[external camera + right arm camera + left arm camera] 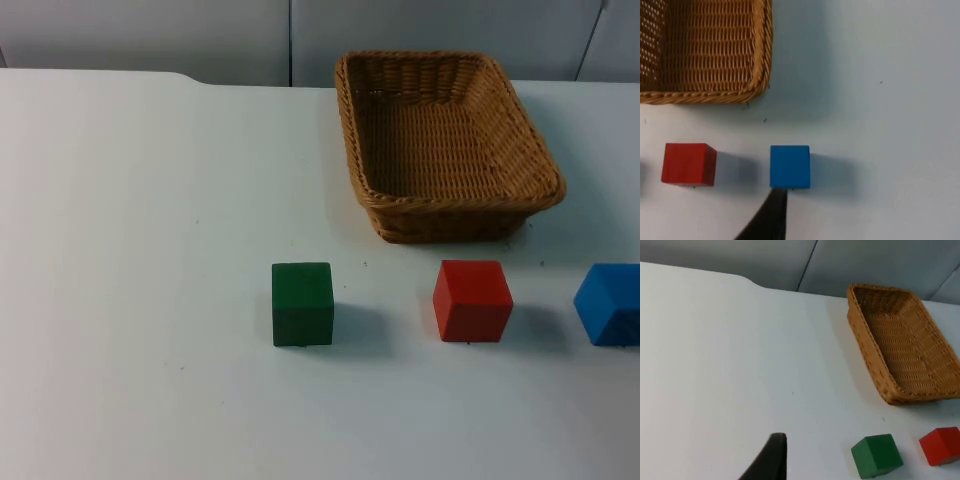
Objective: Pick up the basket with the left hand and place the blue cube into the basket with the right hand.
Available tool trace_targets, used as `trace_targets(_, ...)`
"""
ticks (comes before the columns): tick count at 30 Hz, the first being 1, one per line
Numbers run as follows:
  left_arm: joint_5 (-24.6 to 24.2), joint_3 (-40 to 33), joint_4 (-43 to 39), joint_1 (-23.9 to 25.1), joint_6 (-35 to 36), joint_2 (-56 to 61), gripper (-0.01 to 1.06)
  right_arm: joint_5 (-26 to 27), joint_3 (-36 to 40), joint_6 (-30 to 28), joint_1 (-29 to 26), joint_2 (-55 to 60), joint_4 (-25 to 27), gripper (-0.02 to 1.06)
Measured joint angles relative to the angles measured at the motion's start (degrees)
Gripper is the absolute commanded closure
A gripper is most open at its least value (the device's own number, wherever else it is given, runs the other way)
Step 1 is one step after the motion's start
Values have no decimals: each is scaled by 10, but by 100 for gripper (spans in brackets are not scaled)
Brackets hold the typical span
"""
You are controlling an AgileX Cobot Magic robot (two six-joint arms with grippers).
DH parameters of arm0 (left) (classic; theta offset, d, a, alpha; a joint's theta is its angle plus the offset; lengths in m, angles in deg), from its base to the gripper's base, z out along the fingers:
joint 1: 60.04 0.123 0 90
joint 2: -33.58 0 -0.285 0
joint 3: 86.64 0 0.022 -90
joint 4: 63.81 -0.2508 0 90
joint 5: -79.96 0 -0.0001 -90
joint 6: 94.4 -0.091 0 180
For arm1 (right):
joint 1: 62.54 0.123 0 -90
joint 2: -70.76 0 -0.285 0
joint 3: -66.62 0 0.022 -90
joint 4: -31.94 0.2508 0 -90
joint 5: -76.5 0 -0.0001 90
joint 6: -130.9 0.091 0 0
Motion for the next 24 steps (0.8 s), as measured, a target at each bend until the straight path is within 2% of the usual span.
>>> trace_targets(6,16,23,29,0,-45,-82,0,10,0,-4,0,60,5,0)
trace_targets(18,30,90,48,0,-82,-211,0,36,0,-21,0,142,34,4)
trace_targets(24,44,106,101,0,-142,-269,0,48,0,-22,0,183,35,4)
